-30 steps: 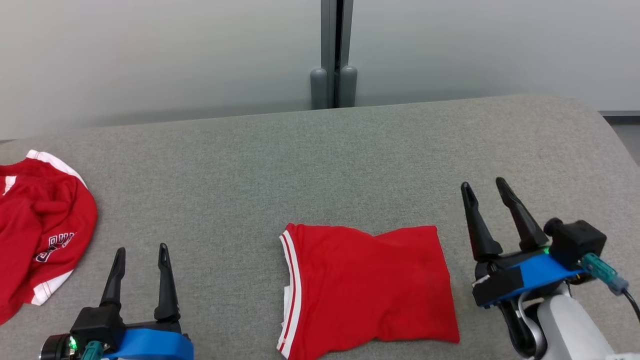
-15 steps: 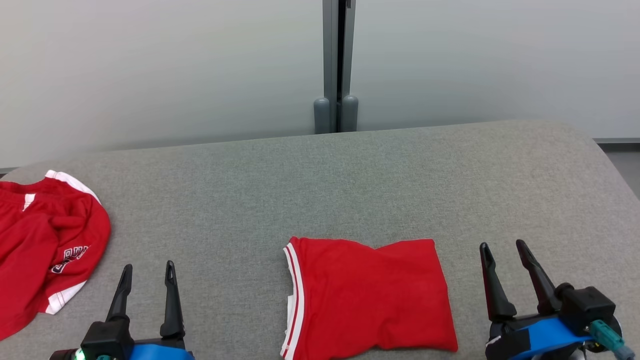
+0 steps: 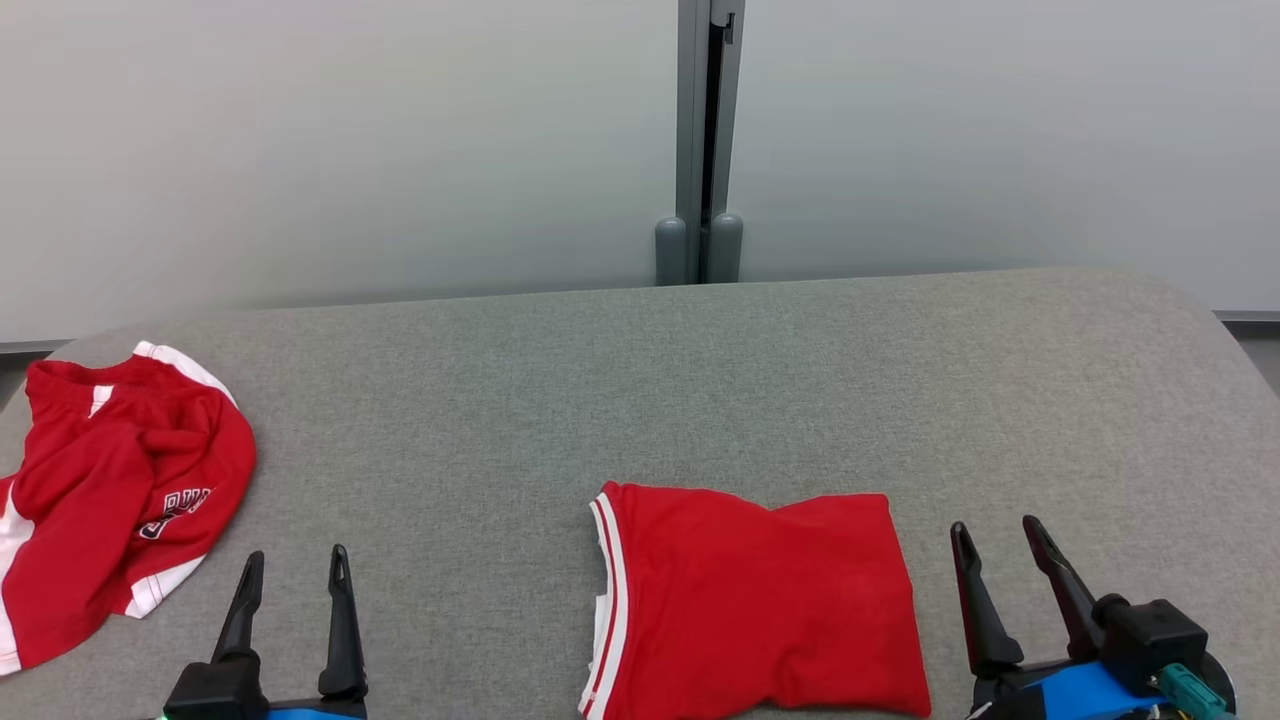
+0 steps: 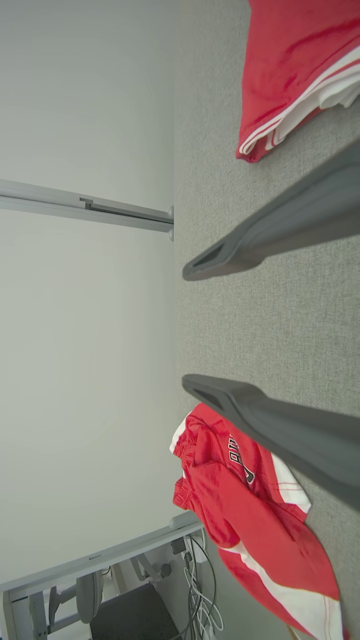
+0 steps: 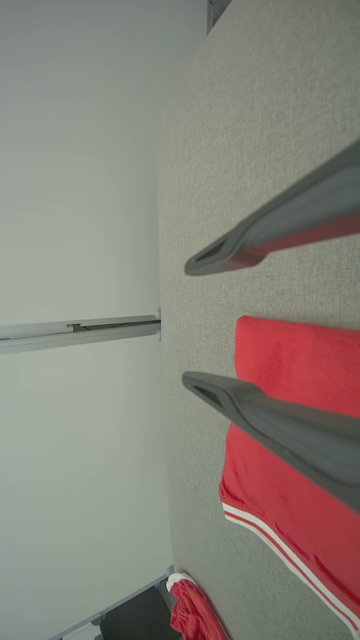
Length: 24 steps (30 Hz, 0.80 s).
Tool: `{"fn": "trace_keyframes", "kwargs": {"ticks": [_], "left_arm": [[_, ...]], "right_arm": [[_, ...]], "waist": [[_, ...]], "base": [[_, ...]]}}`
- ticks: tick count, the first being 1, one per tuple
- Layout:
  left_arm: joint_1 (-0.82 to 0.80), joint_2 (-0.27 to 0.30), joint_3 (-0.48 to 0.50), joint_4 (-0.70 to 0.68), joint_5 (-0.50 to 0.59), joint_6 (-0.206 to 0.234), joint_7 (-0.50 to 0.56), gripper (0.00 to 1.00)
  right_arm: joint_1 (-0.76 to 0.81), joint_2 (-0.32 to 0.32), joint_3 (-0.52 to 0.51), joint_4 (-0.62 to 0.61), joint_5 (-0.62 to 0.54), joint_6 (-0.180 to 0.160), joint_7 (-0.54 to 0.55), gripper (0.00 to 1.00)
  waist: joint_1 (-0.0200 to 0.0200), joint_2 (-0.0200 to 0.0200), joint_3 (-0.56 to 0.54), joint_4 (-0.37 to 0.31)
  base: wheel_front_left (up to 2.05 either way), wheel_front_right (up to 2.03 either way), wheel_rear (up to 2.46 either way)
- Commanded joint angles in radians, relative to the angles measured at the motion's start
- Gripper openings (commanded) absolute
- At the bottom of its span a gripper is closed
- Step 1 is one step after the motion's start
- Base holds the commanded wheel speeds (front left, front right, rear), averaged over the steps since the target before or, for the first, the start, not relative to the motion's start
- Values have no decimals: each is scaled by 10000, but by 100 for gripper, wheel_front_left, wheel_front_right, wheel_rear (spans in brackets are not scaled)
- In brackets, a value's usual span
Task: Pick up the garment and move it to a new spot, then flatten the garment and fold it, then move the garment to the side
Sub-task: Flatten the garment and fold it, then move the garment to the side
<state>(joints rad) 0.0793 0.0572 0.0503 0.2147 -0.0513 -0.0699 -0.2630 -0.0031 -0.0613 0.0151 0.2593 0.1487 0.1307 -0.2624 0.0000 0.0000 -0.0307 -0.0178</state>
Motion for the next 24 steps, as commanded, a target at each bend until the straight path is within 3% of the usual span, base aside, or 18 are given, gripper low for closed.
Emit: {"fn": "trace_keyframes", "kwargs": {"ticks": [1,24], "left_arm": [[23,40,-23,28,5,15,-24,100],[-96,116,-63,255,-104,55,-24,100]], "right_arm": [[131,42,35,65,-103,1,-22,100],[-33,73,198,305,-215,1,55,100]], "waist": [[0,0,-5,17],[0,0,24,-41]], "base": [[0,0,0],[0,0,0]]}}
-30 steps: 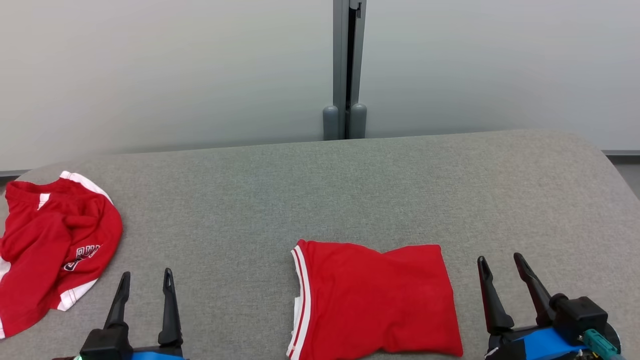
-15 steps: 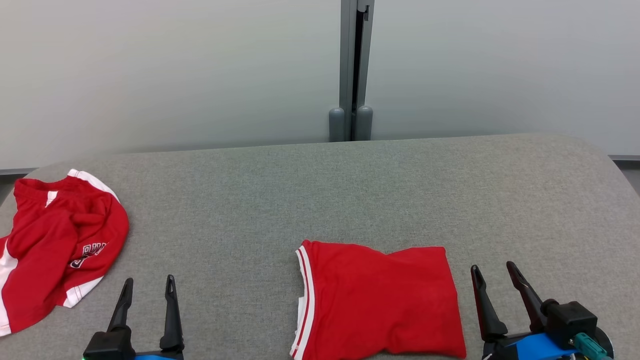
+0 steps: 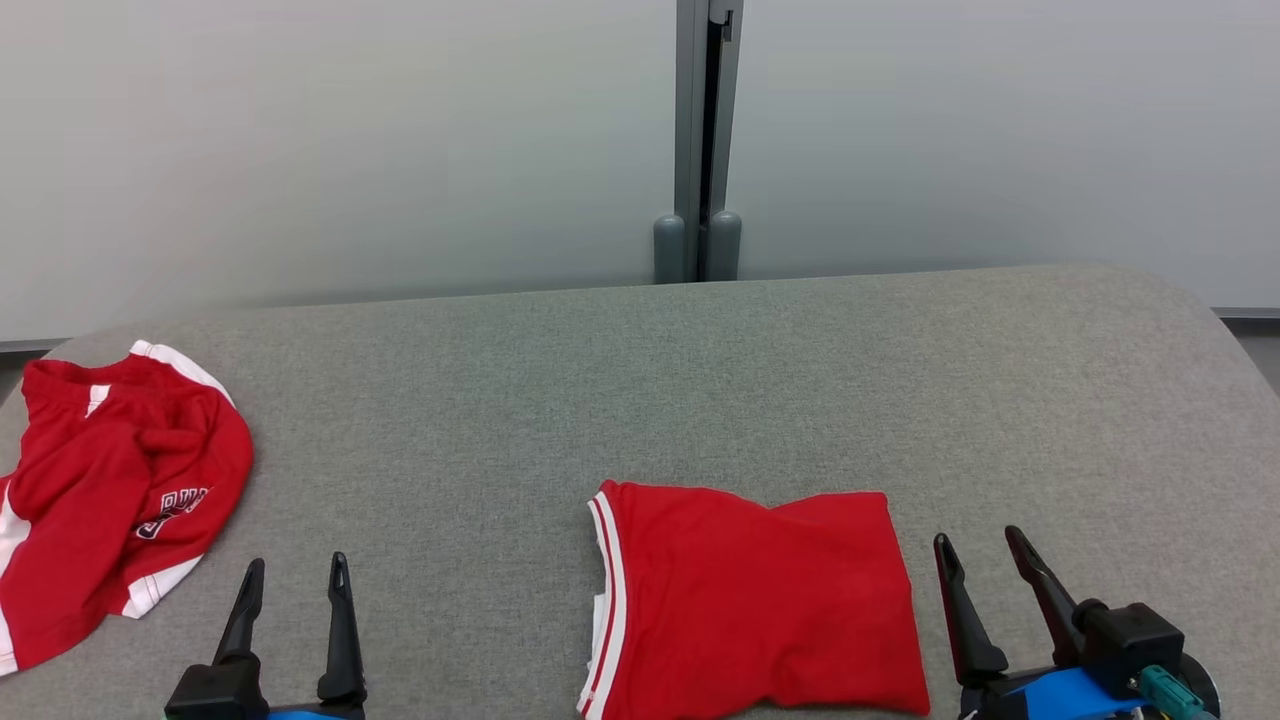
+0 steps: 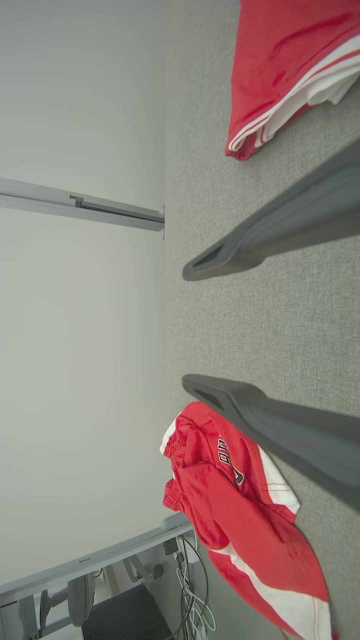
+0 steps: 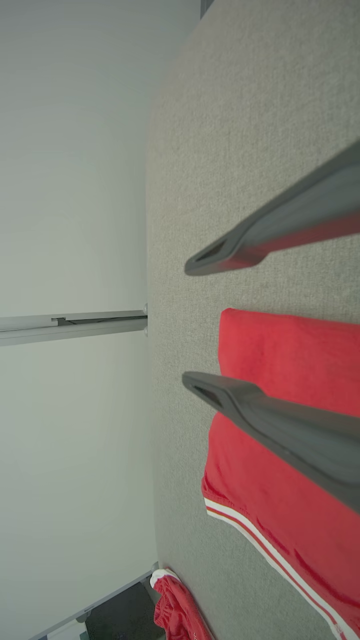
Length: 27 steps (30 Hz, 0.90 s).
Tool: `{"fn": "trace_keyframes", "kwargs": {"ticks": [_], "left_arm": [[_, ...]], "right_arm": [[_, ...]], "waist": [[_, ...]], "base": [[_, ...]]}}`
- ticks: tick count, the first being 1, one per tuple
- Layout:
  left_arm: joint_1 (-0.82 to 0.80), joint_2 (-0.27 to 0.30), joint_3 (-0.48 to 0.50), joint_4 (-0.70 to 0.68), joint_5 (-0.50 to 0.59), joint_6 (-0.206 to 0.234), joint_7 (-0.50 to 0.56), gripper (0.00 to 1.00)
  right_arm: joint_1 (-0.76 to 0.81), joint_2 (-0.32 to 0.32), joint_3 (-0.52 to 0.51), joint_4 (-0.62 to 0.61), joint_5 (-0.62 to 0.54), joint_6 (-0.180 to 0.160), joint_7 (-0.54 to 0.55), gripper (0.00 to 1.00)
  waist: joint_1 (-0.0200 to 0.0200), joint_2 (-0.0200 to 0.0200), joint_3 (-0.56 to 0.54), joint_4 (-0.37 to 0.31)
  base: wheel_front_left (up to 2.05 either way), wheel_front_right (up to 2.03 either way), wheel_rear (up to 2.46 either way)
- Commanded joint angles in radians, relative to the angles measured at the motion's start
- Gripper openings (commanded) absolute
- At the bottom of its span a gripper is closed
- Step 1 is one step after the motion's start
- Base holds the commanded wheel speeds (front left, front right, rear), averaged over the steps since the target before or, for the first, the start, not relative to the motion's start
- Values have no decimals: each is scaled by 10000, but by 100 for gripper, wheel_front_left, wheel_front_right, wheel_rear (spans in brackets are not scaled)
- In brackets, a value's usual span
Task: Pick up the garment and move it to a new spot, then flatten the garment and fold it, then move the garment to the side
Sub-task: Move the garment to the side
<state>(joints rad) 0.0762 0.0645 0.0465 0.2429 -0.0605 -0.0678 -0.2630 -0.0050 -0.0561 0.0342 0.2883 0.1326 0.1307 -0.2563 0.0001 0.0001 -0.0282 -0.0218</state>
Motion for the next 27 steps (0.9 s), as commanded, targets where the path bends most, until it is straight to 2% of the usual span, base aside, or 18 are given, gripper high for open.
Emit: {"fn": "trace_keyframes", "kwargs": {"ticks": [1,8,19,27], "left_arm": [[-71,52,-27,-26,-14,33,-24,100],[-94,56,-2,-78,-65,79,-24,100],[-272,5,-110,-367,-46,120,-24,100],[-448,-25,-170,-503,-80,114,-24,100]], "right_arm": [[-20,21,15,17,-50,1,-1,100],[-253,-9,122,154,22,1,61,100],[-1901,-285,542,457,-150,1,413,100],[-2477,-276,532,1941,-245,1,581,100]], "waist": [[-1,-1,4,-3],[-1,-1,48,-47],[-1,-1,248,114],[-1,-1,622,391]], "base": [[0,0,0],[0,0,0],[0,0,0],[0,0,0]]}}
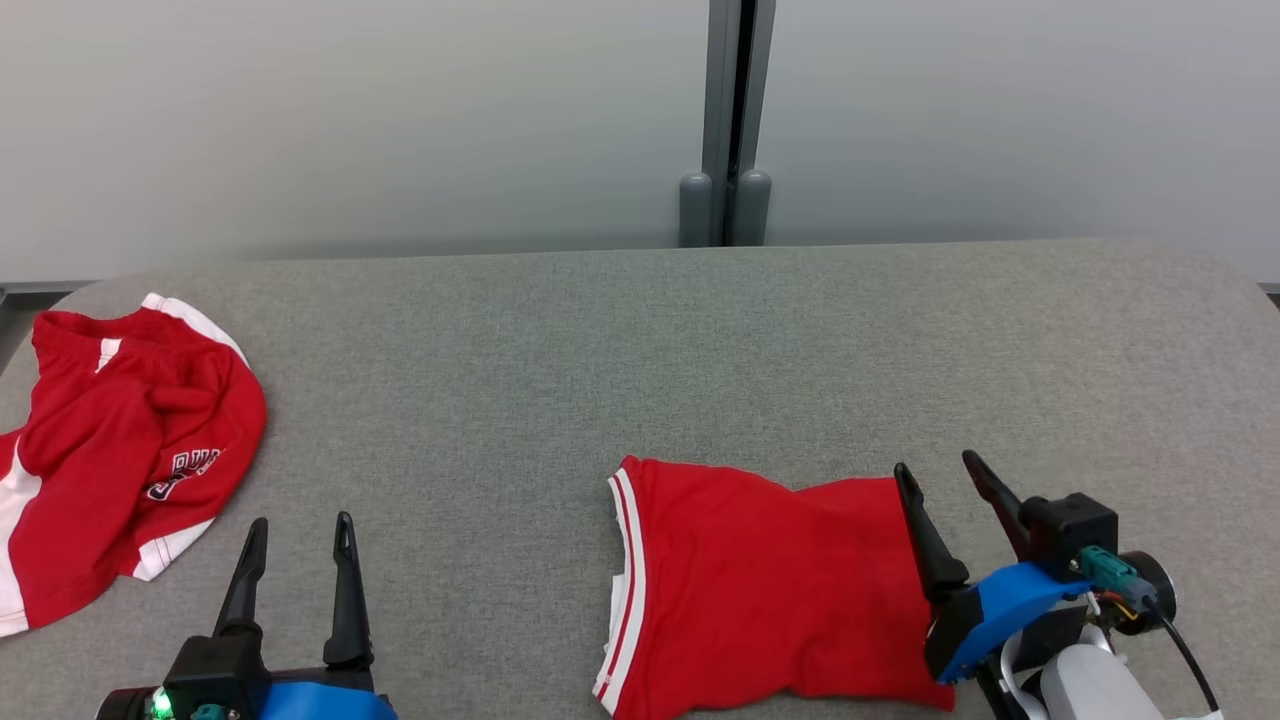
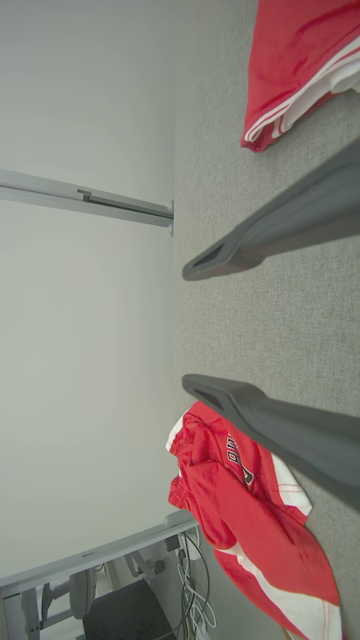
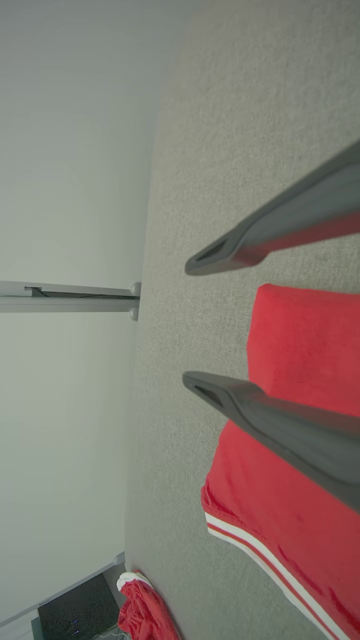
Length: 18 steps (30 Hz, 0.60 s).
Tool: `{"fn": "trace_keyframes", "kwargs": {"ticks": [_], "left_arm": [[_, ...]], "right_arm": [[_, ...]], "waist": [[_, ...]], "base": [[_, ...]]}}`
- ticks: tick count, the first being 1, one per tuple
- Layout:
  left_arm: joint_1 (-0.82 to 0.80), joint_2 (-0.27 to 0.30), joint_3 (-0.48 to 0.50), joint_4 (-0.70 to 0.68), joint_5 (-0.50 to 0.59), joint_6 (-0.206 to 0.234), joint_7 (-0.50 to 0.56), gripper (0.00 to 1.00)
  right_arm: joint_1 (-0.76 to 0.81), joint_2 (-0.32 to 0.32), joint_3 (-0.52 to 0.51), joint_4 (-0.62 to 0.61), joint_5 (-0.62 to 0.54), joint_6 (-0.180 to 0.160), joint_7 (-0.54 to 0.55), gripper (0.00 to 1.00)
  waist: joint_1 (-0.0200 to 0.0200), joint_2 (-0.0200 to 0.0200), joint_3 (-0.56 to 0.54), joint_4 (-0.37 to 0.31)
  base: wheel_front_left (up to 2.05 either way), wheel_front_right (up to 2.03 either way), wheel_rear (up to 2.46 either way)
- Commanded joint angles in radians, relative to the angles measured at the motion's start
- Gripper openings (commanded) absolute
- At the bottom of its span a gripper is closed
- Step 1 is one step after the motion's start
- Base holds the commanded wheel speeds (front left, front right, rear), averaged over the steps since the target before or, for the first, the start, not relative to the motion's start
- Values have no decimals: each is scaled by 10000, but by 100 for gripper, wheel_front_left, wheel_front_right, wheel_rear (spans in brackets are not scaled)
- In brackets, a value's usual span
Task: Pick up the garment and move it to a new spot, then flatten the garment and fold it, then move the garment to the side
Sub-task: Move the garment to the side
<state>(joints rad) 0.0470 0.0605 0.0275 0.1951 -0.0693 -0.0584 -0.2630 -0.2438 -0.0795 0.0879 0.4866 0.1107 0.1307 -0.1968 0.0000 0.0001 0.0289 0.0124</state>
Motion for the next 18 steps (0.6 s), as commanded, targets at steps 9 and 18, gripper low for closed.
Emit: {"fn": "trace_keyframes", "kwargs": {"ticks": [9,18], "left_arm": [[-488,-1,55,-73,10,-93,-24,100],[-676,-47,-55,-138,19,-85,-24,100]], "right_arm": [[-482,58,-297,2204,-81,1,-269,100],[-783,223,-156,3963,58,1,-566,100]], "waist": [[0,-1,556,252],[0,-1,910,382]], "base": [[0,0,0],[0,0,0]]}}
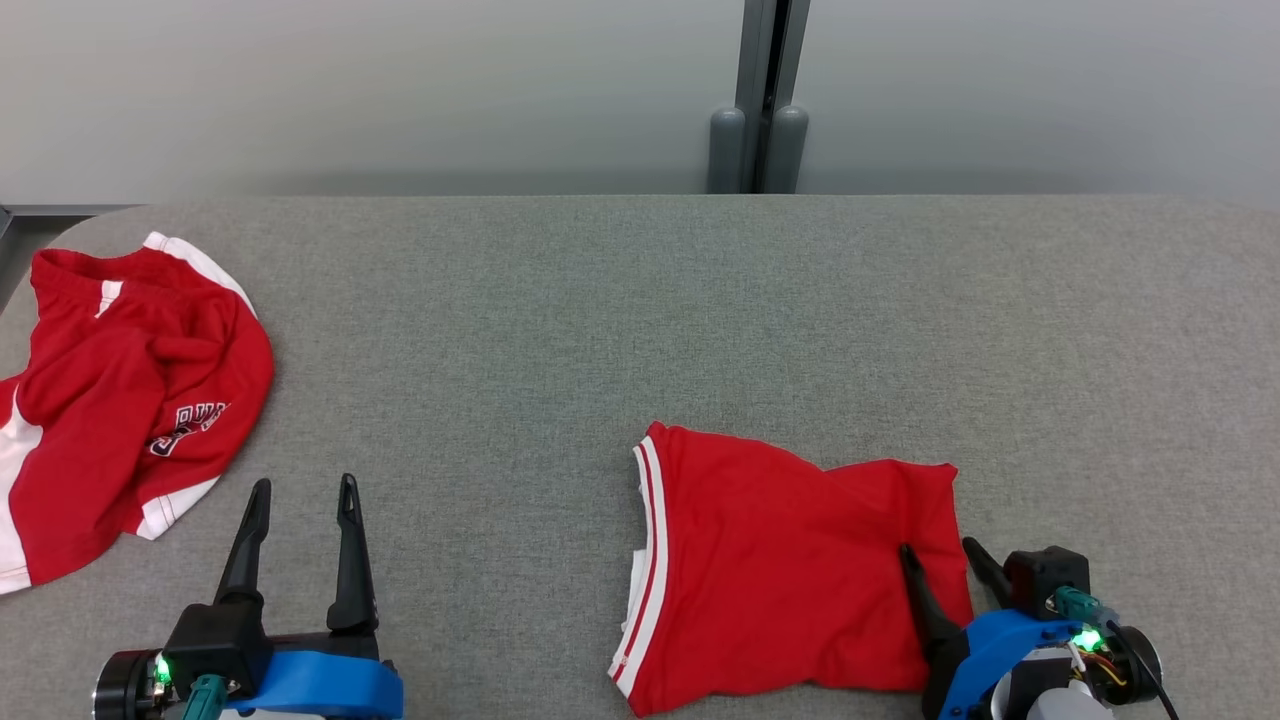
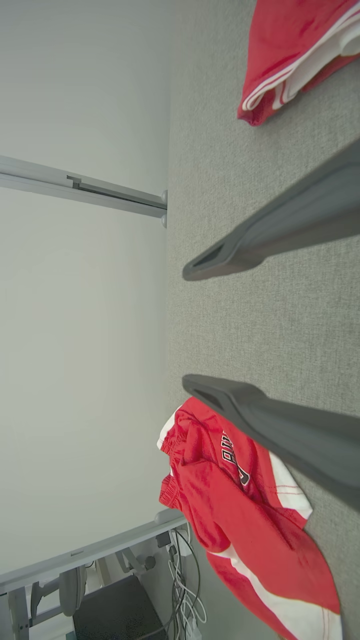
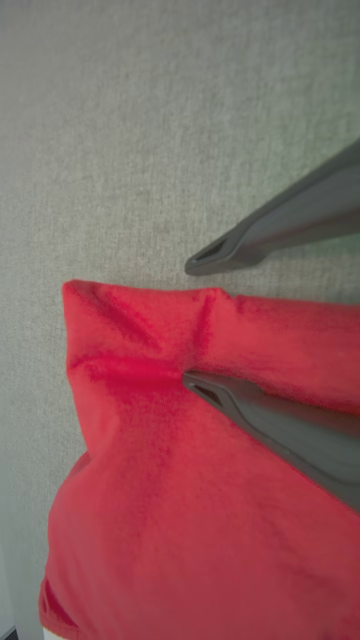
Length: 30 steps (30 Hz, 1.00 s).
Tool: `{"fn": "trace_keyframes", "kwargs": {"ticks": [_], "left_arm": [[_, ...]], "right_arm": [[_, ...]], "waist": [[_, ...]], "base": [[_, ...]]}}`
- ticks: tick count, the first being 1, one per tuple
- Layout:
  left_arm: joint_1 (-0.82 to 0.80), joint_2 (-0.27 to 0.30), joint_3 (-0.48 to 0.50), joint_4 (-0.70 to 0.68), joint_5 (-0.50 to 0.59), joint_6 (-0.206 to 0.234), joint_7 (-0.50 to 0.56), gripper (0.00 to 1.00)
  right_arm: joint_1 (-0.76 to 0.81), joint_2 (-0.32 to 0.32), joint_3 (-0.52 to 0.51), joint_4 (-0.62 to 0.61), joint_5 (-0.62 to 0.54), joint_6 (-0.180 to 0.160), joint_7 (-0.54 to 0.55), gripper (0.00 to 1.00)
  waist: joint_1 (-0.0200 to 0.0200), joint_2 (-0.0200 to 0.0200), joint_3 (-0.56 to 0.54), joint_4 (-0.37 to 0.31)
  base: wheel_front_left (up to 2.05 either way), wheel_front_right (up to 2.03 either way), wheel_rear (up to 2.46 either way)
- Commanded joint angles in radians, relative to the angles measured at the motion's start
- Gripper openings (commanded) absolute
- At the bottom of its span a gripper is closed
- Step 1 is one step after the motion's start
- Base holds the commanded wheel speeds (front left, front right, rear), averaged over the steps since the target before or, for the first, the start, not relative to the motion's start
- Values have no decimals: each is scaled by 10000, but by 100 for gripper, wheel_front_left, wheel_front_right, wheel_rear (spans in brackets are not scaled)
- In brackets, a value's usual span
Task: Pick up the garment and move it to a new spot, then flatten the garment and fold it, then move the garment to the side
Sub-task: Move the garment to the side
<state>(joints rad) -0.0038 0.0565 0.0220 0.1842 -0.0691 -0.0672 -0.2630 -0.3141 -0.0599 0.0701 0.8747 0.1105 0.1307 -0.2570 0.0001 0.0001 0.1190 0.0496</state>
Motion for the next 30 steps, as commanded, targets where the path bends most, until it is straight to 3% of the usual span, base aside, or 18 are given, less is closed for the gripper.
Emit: {"fn": "trace_keyframes", "kwargs": {"ticks": [1,4,7,17,23,30], "left_arm": [[-187,-12,2,-18,8,3,-24,100],[-224,-19,27,-5,-11,-5,-24,100],[-238,-29,40,1,-14,-3,-24,100],[-473,-39,-3,-147,-81,-43,-24,100],[-1220,-54,-149,-445,-183,-112,-24,100],[-2218,-61,-368,-880,-60,-222,-24,100]], "right_arm": [[-64,45,84,228,83,1,18,100],[-44,102,349,570,296,3,10,100],[-90,147,619,557,473,15,-1,0],[-1045,-320,871,-1001,247,3,-70,0],[-2482,-1153,1090,-1077,314,1,-71,0],[-4447,-2426,1155,-977,623,0,-71,0]], "waist": [[-1,-1,27,16],[-1,-1,71,27],[-1,-1,97,24],[-1,-1,360,-5],[-1,-1,1103,153],[-1,-1,2468,-168]], "base": [[0,0,0],[0,0,0],[0,0,0],[0,0,0],[0,0,0],[0,0,0]]}}
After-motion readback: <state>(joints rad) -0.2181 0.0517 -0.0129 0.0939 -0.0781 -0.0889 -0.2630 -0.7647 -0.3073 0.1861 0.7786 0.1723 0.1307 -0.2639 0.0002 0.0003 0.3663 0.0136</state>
